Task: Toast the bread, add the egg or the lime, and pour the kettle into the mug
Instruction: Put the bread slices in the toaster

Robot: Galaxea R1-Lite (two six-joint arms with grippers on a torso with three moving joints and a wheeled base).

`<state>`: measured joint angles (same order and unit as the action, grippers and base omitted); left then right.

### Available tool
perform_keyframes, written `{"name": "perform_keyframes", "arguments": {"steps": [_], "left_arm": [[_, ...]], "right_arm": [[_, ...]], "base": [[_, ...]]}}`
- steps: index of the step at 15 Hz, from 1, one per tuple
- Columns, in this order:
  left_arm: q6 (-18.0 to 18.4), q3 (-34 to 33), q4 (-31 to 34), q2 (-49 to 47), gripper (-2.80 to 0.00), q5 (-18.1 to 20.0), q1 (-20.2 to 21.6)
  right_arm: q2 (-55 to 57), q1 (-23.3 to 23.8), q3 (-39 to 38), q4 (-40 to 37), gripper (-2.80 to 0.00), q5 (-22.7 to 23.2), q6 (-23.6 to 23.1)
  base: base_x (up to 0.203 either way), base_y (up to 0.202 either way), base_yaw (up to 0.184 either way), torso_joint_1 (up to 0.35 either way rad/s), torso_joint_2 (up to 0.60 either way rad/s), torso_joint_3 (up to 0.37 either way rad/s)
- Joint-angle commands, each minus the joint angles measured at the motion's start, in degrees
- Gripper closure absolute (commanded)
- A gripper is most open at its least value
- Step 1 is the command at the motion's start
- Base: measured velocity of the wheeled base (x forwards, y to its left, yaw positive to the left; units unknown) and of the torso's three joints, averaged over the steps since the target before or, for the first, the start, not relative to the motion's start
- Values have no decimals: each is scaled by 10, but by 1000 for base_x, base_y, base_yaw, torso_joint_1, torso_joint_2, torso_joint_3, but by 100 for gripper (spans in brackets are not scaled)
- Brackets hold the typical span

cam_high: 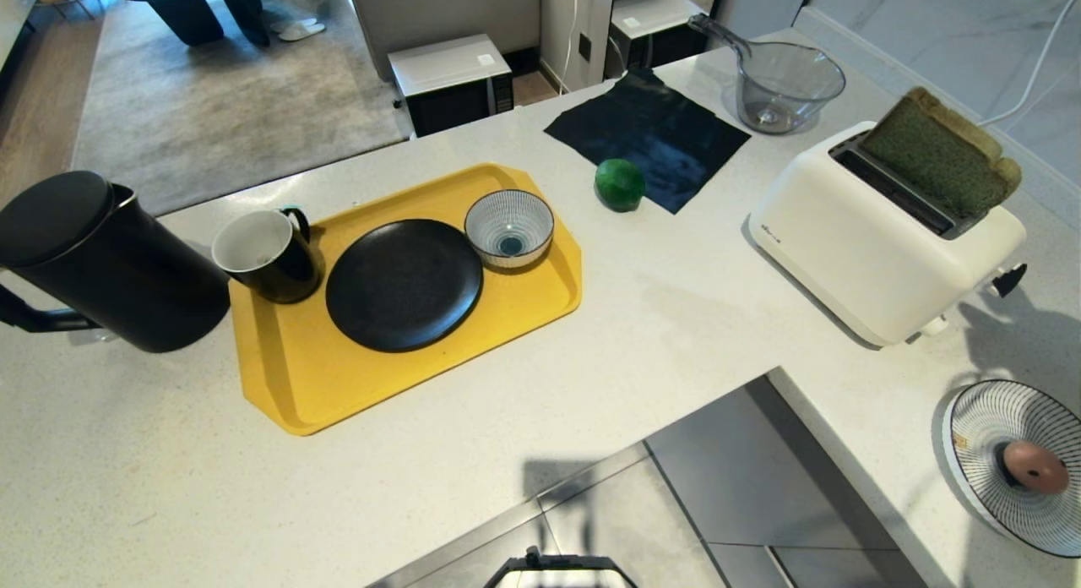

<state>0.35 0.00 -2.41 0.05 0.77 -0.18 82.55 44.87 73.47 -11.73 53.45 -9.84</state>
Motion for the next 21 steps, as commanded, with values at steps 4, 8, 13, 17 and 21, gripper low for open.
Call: {"name": "perform_keyframes", "arguments": {"steps": [4,8,13,17,21], "left_arm": [[0,-10,0,1,0,0,0],[0,-10,0,1,0,0,0],[0,-10,0,1,0,0,0],[0,-10,0,1,0,0,0],[0,-10,0,1,0,0,0]], "right_arm": [[1,0,-62,6,0,52,-24],[-19,9,-145,9,0,97,-109],[0,2,-136,10,0,102,-132],[13,0,-50,4,0,102,-61],[10,-51,89,-8,0,27,129]], "base": [[0,0,0,0,0,0],[0,0,0,0,0,0],[0,0,0,0,0,0],[0,0,0,0,0,0],[0,0,0,0,0,0]]}}
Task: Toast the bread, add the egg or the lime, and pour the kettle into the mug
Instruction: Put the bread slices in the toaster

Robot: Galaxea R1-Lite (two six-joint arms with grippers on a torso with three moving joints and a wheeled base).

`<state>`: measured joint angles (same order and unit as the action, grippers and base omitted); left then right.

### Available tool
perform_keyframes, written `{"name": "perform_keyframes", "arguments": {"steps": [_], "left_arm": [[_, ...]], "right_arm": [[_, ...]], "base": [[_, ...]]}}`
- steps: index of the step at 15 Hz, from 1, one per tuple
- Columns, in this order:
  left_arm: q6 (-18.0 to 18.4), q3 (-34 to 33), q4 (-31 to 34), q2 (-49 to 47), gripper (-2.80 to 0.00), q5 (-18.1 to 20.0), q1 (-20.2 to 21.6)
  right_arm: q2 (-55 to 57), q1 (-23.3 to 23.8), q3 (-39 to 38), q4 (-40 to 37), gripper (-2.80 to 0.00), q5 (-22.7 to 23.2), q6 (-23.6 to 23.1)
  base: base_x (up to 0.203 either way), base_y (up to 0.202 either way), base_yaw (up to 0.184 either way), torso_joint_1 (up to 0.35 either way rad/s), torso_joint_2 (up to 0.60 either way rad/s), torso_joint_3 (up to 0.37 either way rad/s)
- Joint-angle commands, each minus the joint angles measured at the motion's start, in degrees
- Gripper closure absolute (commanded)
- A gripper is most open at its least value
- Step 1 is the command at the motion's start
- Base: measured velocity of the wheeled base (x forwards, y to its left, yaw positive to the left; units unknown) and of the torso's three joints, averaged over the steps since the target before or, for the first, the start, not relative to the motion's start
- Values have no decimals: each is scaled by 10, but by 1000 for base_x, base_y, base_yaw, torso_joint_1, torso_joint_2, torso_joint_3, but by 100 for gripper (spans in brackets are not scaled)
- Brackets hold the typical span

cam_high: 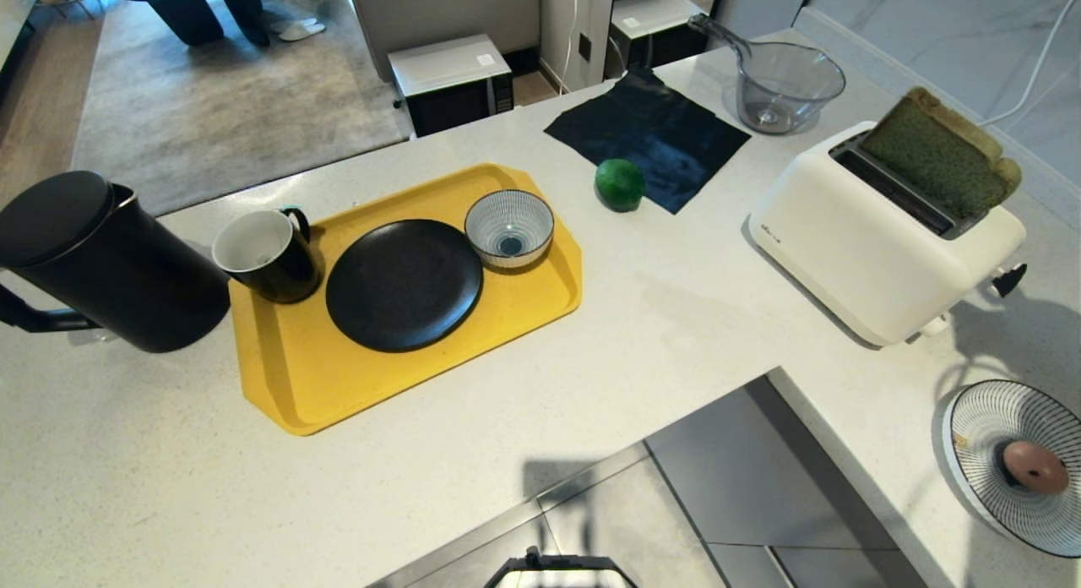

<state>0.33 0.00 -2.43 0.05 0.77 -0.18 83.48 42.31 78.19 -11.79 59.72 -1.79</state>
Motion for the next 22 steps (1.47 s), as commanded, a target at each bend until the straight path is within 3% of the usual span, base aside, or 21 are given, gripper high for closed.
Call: {"name": "perform_keyframes", "arguments": {"steps": [1,6,9,14,17,22], "left_arm": [[0,-10,0,1,0,0,0],[0,-10,0,1,0,0,0],[0,-10,0,1,0,0,0],[0,-10,0,1,0,0,0],[0,-10,0,1,0,0,0],[0,-10,0,1,0,0,0]], "right_arm": [[6,-48,59,-14,0,-60,56],[37,-142,91,36,0,-86,60],[48,-175,104,40,0,-87,59],[66,-203,115,43,0,-96,54],[89,-207,119,46,0,-104,30],[122,-209,144,46,0,-111,28]], "base": [[0,0,0,0,0,0],[0,0,0,0,0,0],[0,0,0,0,0,0],[0,0,0,0,0,0],[0,0,0,0,0,0],[0,0,0,0,0,0]]}}
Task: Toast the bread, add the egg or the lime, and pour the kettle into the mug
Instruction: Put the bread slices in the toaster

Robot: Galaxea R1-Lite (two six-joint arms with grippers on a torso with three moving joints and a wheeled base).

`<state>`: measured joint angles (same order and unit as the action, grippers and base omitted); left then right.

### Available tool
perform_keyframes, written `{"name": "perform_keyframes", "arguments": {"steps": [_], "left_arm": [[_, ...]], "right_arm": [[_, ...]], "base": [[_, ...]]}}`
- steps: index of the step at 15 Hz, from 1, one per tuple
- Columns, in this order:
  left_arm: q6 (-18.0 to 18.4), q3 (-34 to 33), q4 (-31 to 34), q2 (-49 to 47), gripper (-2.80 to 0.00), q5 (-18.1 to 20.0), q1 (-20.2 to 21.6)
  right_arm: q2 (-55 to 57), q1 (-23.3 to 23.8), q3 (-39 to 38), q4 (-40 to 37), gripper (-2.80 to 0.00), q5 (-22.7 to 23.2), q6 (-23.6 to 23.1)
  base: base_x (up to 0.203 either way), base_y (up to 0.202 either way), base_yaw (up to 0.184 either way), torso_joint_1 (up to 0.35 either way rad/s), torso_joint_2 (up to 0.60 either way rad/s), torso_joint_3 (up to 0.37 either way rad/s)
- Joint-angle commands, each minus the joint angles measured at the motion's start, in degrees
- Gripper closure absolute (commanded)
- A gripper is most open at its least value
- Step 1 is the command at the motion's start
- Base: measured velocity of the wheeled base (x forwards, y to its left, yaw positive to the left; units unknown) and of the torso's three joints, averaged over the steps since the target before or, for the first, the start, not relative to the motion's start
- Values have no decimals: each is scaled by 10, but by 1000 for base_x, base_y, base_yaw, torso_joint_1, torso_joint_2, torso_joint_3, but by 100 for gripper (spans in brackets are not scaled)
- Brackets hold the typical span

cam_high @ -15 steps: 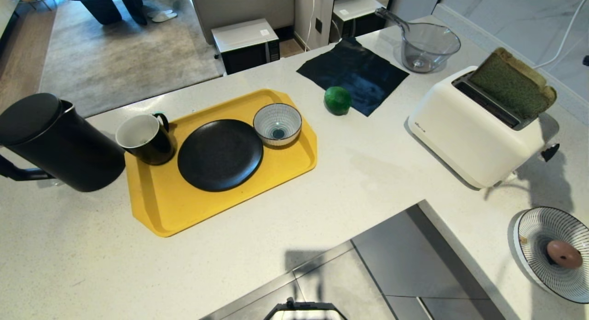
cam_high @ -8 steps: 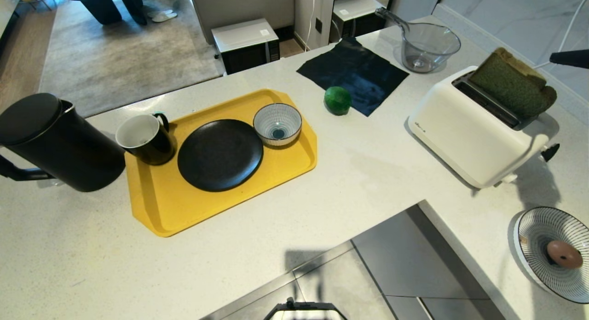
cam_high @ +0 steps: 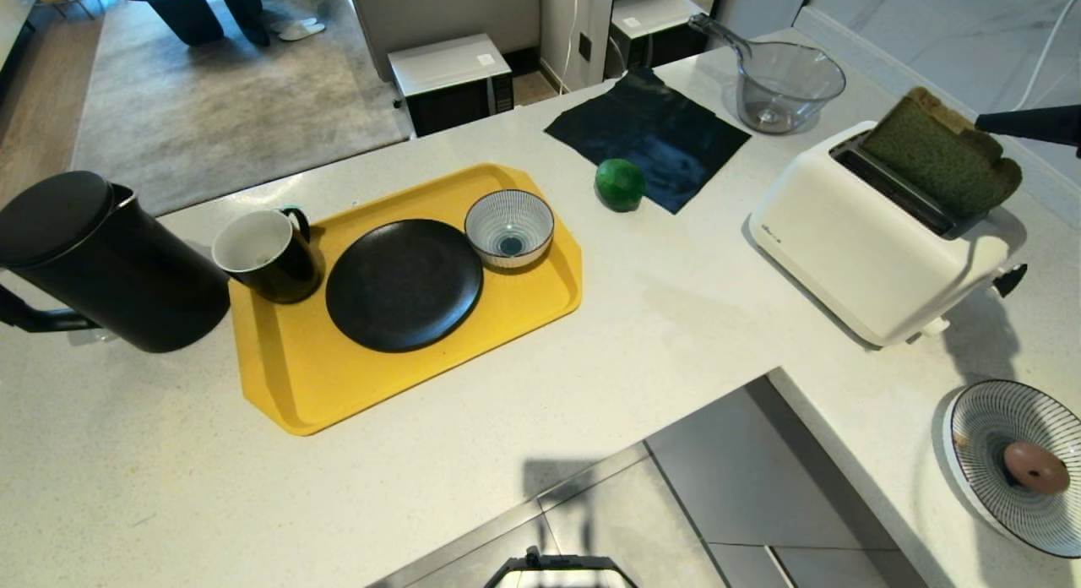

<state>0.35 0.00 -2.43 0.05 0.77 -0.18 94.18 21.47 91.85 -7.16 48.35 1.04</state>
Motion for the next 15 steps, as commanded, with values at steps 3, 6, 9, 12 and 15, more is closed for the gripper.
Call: {"name": "perform_keyframes", "arguments": {"steps": [3,6,9,12,15], "left_arm": [[0,-10,0,1,0,0,0],[0,-10,0,1,0,0,0],[0,-10,0,1,0,0,0],[0,-10,0,1,0,0,0],[0,-10,0,1,0,0,0]], "right_arm": [[32,0,23,-1,0,2,0],[47,0,40,-1,0,2,0],[56,0,48,-1,0,2,0],[56,0,47,-2,0,2,0],[57,0,43,-2,0,2,0]], "base": [[0,0,0,0,0,0],[0,0,0,0,0,0],[0,0,0,0,0,0],[0,0,0,0,0,0],[0,0,0,0,0,0]]}}
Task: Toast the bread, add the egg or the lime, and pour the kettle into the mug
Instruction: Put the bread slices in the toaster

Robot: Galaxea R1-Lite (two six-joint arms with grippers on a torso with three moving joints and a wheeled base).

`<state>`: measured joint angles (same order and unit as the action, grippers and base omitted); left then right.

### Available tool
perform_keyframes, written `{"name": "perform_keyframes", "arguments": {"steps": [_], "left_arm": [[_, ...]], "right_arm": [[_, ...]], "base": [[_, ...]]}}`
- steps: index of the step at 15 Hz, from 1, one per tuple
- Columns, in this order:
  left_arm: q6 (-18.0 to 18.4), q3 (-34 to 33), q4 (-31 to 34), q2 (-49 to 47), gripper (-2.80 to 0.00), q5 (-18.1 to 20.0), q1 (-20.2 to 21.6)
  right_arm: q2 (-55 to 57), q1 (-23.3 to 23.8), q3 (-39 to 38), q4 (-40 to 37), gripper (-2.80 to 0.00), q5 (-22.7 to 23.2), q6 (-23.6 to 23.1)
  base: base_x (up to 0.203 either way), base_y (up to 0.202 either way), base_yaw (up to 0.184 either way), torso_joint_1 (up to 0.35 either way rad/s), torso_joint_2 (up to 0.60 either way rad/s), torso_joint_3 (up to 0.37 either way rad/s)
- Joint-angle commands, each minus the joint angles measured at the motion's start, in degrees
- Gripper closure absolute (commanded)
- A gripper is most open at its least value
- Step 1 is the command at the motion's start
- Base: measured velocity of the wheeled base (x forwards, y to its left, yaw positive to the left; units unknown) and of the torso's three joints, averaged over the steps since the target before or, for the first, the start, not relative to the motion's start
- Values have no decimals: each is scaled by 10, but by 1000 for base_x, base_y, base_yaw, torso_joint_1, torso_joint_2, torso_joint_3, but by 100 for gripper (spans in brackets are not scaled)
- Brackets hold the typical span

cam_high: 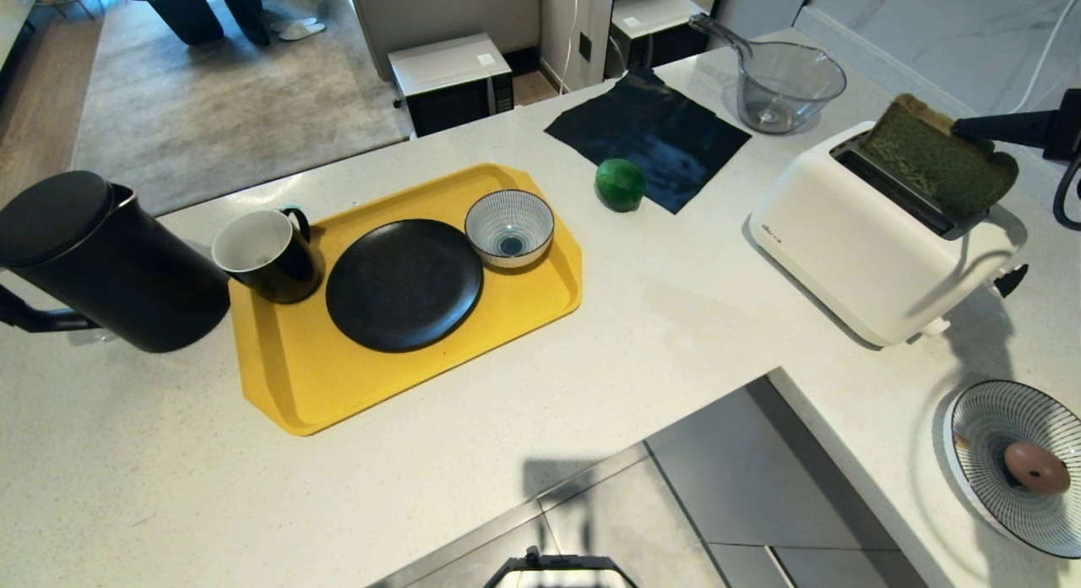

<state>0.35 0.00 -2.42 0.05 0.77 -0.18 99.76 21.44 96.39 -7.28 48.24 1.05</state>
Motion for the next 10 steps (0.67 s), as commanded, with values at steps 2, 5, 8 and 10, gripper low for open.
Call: {"name": "perform_keyframes", "arguments": {"steps": [2,5,8,10], "left_arm": [[0,-10,0,1,0,0,0],[0,-10,0,1,0,0,0],[0,-10,0,1,0,0,0],[0,-10,0,1,0,0,0]], "right_arm": [[2,1,-4,-2,0,-4,0],[5,1,-2,-2,0,-10,1],[2,1,-1,-2,0,-10,5],[-2,0,-2,-2,0,-10,6]], "base": [[0,0,0,0,0,0],[0,0,0,0,0,0],[0,0,0,0,0,0],[0,0,0,0,0,0]]}}
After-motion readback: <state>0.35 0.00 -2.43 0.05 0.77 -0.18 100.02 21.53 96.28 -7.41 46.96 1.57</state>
